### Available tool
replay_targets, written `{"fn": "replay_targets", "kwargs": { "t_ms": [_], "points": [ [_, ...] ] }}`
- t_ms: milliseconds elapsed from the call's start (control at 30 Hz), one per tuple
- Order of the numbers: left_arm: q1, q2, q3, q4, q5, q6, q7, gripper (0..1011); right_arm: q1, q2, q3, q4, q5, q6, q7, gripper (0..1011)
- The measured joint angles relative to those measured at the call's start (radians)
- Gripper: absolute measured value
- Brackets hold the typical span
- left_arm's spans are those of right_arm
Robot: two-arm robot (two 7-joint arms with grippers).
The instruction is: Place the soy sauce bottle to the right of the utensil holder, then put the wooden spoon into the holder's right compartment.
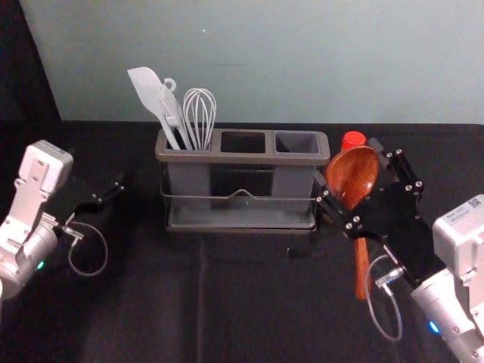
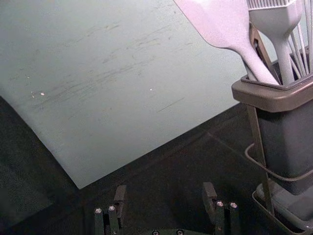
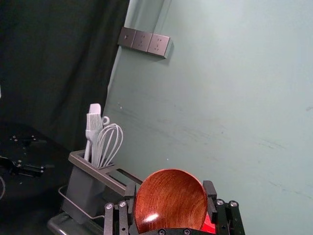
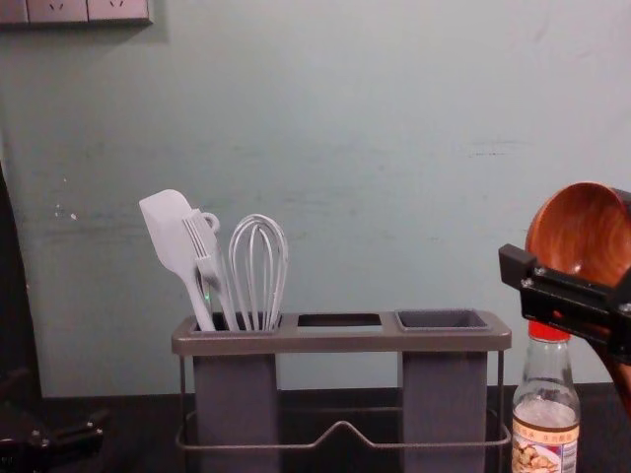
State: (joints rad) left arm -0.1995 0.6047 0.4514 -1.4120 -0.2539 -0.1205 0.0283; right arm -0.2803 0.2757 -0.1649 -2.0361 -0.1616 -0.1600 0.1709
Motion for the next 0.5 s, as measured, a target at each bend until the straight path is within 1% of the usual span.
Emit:
{"fn": "replay_targets", "kwargs": {
  "t_ms": [267,333,433,500],
  "points": [
    [0.0,0.0,0.0,0.0,0.0,0.0,0.0,1000,0.001,0.0,0.001,0.0,0.0,-0.002,0.0,838],
    [0.0,0.0,0.0,0.0,0.0,0.0,0.0,1000,0.004,-0.001,0.001,0.005,0.0,-0.01,-0.001,838],
    [0.0,0.0,0.0,0.0,0.0,0.0,0.0,1000,0.026,-0.002,0.001,0.015,0.002,-0.028,-0.002,838],
    [0.0,0.0,0.0,0.0,0.0,0.0,0.0,1000,0.054,-0.002,0.001,0.024,0.002,-0.037,-0.001,838]
  ]
}}
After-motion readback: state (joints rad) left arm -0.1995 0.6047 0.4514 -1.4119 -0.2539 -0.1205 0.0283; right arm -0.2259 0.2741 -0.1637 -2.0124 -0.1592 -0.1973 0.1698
